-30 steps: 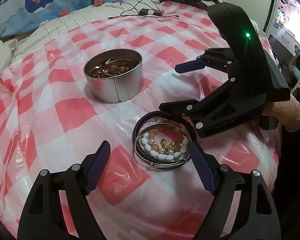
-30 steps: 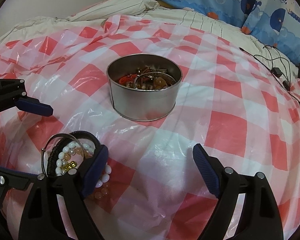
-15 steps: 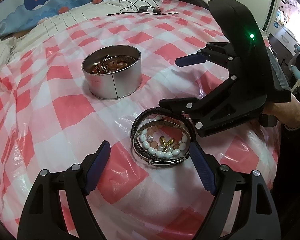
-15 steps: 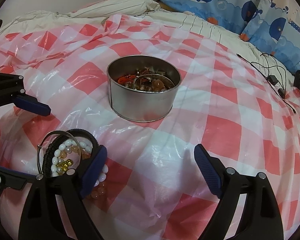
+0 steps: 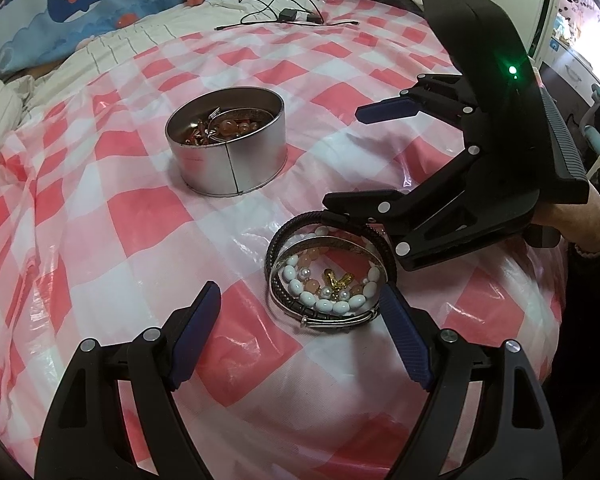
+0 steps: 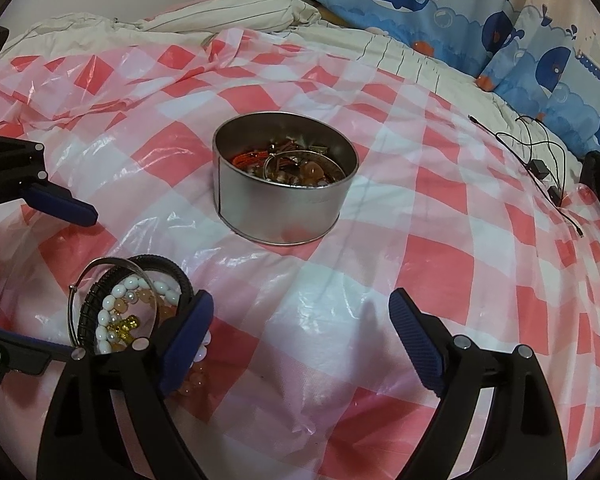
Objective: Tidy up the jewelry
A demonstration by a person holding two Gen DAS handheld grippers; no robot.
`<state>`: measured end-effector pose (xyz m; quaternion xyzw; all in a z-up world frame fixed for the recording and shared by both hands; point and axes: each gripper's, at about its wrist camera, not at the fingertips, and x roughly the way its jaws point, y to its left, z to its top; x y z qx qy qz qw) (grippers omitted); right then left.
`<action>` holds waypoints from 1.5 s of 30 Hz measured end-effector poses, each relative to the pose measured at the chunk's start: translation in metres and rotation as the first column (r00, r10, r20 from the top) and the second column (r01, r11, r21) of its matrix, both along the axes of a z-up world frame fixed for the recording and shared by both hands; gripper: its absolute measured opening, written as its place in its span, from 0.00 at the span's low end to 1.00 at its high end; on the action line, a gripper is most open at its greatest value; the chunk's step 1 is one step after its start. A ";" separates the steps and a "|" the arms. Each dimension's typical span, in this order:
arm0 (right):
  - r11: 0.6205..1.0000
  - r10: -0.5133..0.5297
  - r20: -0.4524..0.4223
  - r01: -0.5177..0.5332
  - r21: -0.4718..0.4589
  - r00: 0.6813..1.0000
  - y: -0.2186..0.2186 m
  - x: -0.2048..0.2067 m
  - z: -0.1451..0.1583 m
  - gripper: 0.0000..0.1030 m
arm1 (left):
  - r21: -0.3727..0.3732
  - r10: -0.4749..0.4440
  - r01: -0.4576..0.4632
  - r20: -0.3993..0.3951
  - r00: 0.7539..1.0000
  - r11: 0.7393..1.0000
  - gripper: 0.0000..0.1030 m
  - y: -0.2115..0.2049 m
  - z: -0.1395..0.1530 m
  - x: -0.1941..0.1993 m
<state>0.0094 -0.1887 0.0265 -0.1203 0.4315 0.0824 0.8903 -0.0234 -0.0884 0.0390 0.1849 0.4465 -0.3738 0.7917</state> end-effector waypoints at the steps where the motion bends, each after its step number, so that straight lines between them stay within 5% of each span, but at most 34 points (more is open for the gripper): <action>1: 1.000 0.000 0.001 0.000 -0.002 1.000 0.000 0.000 0.000 0.84 | 0.000 0.000 0.000 0.000 1.000 1.000 0.75 0.000 0.000 0.000; 25: 1.000 0.002 0.011 -0.002 -0.029 1.000 0.002 -0.002 0.000 0.85 | -0.005 0.033 -0.033 0.018 0.999 0.999 0.75 0.010 0.005 0.004; 27: 1.000 0.000 0.011 0.000 -0.030 1.000 0.002 -0.002 0.000 0.85 | -0.027 0.061 -0.061 -0.001 0.998 0.998 0.69 0.017 0.008 0.009; 29: 0.999 -0.004 0.010 0.004 -0.035 1.000 0.001 -0.002 0.000 0.85 | -0.012 0.073 -0.073 -0.015 0.997 0.997 0.40 0.018 0.005 0.013; 31: 0.999 -0.007 0.004 0.008 -0.049 1.000 0.000 -0.002 -0.002 0.85 | 0.018 0.059 -0.058 -0.044 0.997 0.998 0.24 0.017 -0.002 0.015; 37: 0.998 -0.007 -0.009 0.006 -0.058 1.000 -0.003 0.000 -0.005 0.85 | 0.004 0.067 -0.067 -0.022 0.997 0.998 0.02 0.020 0.003 0.014; 41: 0.998 -0.005 -0.015 0.004 -0.059 1.000 -0.004 0.001 -0.006 0.86 | -0.049 0.179 -0.178 0.017 0.984 0.983 0.02 0.043 0.017 0.026; 43: 0.999 -0.008 -0.017 0.008 -0.042 1.000 -0.006 0.001 -0.005 0.86 | -0.105 0.152 -0.151 -0.003 0.988 0.983 0.04 0.045 0.023 0.026; 45: 1.000 -0.017 -0.019 0.017 -0.008 1.000 -0.010 0.002 -0.003 0.86 | -0.136 0.117 -0.118 -0.019 0.993 0.984 0.26 0.040 0.024 0.023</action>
